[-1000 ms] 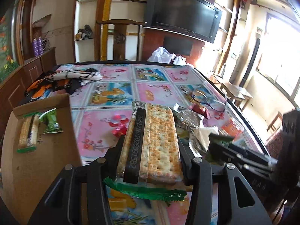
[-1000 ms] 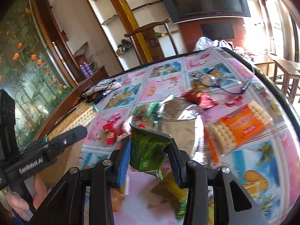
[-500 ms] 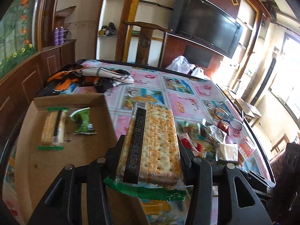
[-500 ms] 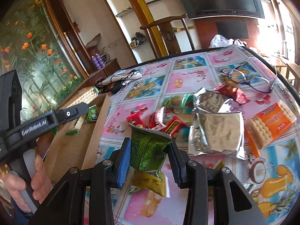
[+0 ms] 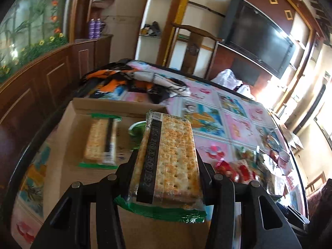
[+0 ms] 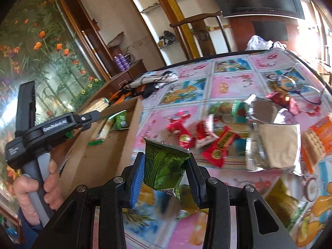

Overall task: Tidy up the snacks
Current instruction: 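Carry both snacks over the cardboard box and lower them inside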

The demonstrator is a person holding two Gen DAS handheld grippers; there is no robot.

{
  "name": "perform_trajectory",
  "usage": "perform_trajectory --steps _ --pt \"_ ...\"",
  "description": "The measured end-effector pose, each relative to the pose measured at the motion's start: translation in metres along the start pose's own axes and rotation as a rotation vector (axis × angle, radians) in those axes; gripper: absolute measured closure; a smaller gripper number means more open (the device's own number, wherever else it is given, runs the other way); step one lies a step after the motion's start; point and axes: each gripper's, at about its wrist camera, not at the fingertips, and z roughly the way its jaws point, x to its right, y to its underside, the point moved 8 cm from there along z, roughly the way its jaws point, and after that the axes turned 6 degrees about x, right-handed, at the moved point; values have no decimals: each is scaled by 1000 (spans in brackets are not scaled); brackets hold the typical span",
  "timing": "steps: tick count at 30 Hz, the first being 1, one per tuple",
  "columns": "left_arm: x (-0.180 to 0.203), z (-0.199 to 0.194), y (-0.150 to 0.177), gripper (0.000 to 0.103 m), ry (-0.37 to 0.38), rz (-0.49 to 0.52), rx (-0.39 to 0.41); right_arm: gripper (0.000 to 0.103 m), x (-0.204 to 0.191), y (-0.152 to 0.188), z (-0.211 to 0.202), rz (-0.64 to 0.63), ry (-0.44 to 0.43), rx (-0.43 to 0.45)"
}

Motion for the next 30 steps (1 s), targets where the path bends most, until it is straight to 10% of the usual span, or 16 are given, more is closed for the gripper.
perform_trajectory --steps 16,30 --pt "-57 33 16 56 -79 -139 -135 60 -115 23 81 -163 -146 -155" --pt "-52 41 23 56 -72 -114 -177 59 -118 42 115 -212 -114 -231"
